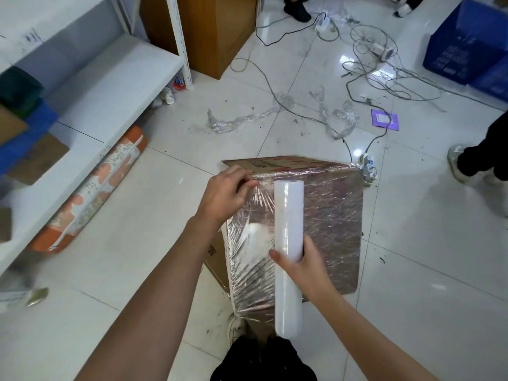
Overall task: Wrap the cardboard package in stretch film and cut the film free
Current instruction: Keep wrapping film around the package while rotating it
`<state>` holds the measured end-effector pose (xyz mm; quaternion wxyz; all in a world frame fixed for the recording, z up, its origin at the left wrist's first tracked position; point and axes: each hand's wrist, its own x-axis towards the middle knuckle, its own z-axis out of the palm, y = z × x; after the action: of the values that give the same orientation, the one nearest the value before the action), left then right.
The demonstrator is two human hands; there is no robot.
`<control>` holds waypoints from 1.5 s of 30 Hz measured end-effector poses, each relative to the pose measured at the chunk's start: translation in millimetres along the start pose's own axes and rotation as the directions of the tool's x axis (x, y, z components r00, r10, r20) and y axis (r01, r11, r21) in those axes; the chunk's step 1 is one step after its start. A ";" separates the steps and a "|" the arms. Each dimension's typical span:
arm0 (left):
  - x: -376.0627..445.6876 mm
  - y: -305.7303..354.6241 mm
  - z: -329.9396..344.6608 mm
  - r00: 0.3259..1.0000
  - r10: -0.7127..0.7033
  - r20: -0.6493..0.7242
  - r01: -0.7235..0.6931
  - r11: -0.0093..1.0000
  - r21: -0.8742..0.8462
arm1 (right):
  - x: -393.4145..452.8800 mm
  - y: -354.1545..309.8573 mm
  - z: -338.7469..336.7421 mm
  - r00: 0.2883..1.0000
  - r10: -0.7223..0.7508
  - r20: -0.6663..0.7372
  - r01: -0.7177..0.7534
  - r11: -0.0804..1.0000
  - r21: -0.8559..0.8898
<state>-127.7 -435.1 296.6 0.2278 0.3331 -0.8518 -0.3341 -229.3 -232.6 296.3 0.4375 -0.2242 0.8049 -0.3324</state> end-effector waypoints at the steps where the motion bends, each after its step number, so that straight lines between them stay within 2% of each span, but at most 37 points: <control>1: -0.3 -2.3 0.4 1.000 -0.001 -0.009 0.001 1.000 -0.020 | 0.8 0.0 -2.3 0.999 -0.007 -0.037 0.006 1.000 -0.026; 4: -5.0 -5.6 6.3 0.999 -0.018 -0.032 0.014 0.993 -0.113 | 4.1 -0.9 -11.9 0.992 0.000 -0.129 -0.011 0.996 -0.084; 7: -12.0 -7.4 15.2 0.989 -0.090 -0.115 0.062 0.972 -0.229 | 8.3 -6.1 -21.0 0.985 -0.014 -0.169 0.003 0.998 -0.064; 11: -11.0 -11.2 22.5 0.955 -0.177 -0.236 0.092 0.939 -0.331 | 13.3 -13.3 -23.9 0.992 -0.045 -0.115 0.043 0.999 -0.019; 14: -7.4 -11.0 25.1 0.943 -0.200 -0.267 0.087 0.920 -0.382 | 15.2 -16.1 -21.6 0.993 -0.073 -0.097 0.073 0.997 0.002; 19: -2.9 -5.5 29.4 0.933 -0.231 -0.278 0.071 0.871 -0.485 | 18.6 -15.2 -24.9 0.997 -0.004 -0.077 0.020 0.979 0.202; 22: 2.4 -4.3 31.9 0.922 -0.250 -0.295 0.056 0.841 -0.537 | 19.0 -16.1 -24.4 1.000 -0.007 -0.031 0.012 0.986 0.167; 28: 12.7 -5.5 31.7 0.933 -0.274 -0.233 0.105 0.827 -0.553 | 13.7 -19.4 -34.2 0.999 0.003 0.043 -0.011 0.983 0.186; 31: 14.0 -7.0 35.9 0.922 -0.271 -0.277 0.090 0.844 -0.528 | 11.6 -21.5 -36.5 0.997 -0.034 0.068 0.024 0.989 0.143; 33: 15.6 -6.3 38.9 0.898 -0.279 -0.340 0.074 0.858 -0.508 | 12.5 -22.9 -35.6 0.999 -0.039 0.025 0.036 0.994 0.104; 36: 16.0 -2.9 42.3 0.869 -0.323 -0.375 0.082 0.841 -0.535 | 16.7 -21.6 -31.3 0.993 -0.009 -0.118 0.016 0.998 0.058; 40: 12.4 -8.3 43.4 0.859 -0.335 -0.388 0.083 0.838 -0.540 | 24.0 -15.5 -25.9 0.943 0.039 -0.331 -0.067 0.995 -0.074; 45: 10.7 -6.3 42.8 0.858 -0.344 -0.381 0.074 0.818 -0.571 | 29.8 -16.8 -29.9 0.912 -0.015 -0.410 -0.104 0.958 -0.267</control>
<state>-158.4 -428.4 265.0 0.4708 0.4207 -0.5994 -0.4920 -269.0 -253.3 303.9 0.2309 -0.1915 0.9224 -0.2435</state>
